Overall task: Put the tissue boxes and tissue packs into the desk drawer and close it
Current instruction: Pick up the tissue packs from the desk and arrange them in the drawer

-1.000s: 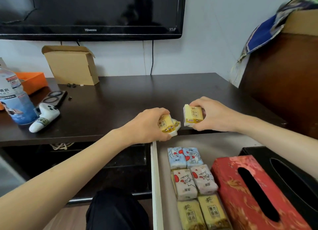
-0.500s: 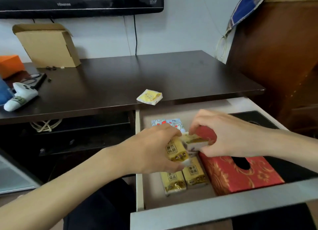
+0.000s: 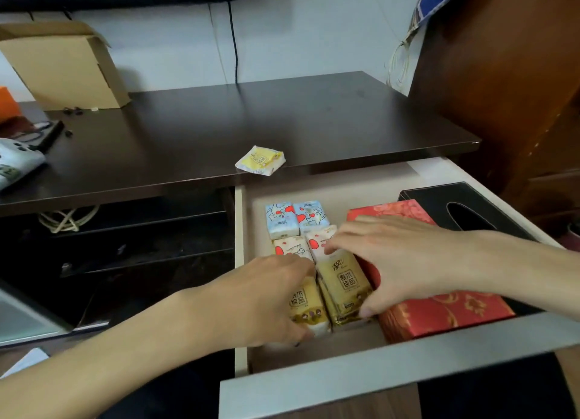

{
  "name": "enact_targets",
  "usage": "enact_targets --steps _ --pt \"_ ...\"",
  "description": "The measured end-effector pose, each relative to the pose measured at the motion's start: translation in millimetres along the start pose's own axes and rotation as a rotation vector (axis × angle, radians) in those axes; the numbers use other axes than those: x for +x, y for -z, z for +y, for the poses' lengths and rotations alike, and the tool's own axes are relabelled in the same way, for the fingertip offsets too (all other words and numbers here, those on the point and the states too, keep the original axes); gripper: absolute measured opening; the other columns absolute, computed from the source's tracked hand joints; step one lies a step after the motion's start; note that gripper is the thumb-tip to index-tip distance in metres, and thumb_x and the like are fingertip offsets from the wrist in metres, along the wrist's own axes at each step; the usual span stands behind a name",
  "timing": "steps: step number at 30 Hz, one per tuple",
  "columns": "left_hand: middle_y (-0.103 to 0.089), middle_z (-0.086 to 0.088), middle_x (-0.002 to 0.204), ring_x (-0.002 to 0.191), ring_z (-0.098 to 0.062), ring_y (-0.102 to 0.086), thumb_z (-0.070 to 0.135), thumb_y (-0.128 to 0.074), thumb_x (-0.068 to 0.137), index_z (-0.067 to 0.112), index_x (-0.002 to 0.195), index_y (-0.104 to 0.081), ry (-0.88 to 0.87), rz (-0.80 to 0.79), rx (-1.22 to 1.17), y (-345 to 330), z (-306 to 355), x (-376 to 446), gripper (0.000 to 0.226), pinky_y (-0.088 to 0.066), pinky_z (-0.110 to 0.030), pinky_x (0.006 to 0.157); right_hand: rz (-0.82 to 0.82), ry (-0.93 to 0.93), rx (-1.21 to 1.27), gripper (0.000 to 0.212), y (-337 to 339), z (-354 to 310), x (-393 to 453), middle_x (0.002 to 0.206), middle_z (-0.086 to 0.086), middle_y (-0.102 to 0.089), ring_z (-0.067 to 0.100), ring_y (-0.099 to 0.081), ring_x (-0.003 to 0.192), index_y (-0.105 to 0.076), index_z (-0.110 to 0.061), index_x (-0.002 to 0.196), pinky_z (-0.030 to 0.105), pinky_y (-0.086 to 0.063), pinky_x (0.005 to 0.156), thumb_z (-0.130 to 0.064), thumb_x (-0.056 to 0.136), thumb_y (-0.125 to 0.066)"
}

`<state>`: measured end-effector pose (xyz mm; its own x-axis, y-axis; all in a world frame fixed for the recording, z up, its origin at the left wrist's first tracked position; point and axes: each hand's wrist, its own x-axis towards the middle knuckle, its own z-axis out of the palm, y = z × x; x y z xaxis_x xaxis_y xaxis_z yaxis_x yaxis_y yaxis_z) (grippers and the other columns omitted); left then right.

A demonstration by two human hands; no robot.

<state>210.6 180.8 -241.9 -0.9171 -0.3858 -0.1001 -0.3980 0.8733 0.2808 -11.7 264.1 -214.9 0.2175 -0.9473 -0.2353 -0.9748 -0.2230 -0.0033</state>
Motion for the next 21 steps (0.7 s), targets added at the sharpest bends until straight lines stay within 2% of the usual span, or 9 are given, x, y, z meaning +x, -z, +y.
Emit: enact_targets --steps 4,9,15,21 --pt "-0.047 0.010 0.130 0.115 -0.007 -0.043 0.055 -0.068 0.081 0.028 0.141 -0.038 -0.056 0.003 0.054 -10.7 0.8 -3.0 0.072 -0.045 -0.024 0.093 0.010 0.007 -0.152 0.091 -12.0 -9.2 0.7 0.123 -0.013 -0.042 0.010 -0.037 0.108 -0.041 -0.031 0.135 0.034 -0.036 0.093 -0.078 0.062 -0.069" --pt "-0.044 0.009 0.127 0.113 -0.008 -0.041 0.058 -0.069 0.079 0.029 0.136 -0.040 -0.096 0.076 0.103 -19.7 -0.7 0.2 0.070 -0.044 -0.026 0.092 0.000 -0.019 -0.178 0.073 -16.9 -18.5 5.6 0.115 -0.008 -0.046 0.014 -0.042 0.105 -0.048 -0.027 0.122 0.039 -0.037 0.101 -0.062 0.063 -0.072" --pt "-0.041 0.008 0.127 0.110 -0.010 -0.041 0.057 -0.069 0.079 0.028 0.132 -0.043 -0.111 0.089 0.090 -26.3 -0.8 5.4 0.066 -0.050 -0.033 0.091 -0.017 -0.046 -0.160 0.070 -19.5 -15.7 1.7 0.105 -0.011 -0.043 0.013 -0.040 0.098 -0.052 -0.028 0.114 0.038 -0.036 0.103 -0.074 0.063 -0.065" --pt "-0.041 0.008 0.130 0.114 -0.011 -0.040 0.057 -0.069 0.079 0.027 0.135 -0.040 -0.104 0.116 0.123 -27.2 2.6 3.6 0.070 -0.052 -0.037 0.090 -0.024 -0.046 -0.131 0.079 -20.0 -15.3 2.1 0.111 -0.012 -0.044 0.013 -0.041 0.109 -0.053 -0.029 0.125 0.042 -0.031 0.113 -0.077 0.063 -0.065"
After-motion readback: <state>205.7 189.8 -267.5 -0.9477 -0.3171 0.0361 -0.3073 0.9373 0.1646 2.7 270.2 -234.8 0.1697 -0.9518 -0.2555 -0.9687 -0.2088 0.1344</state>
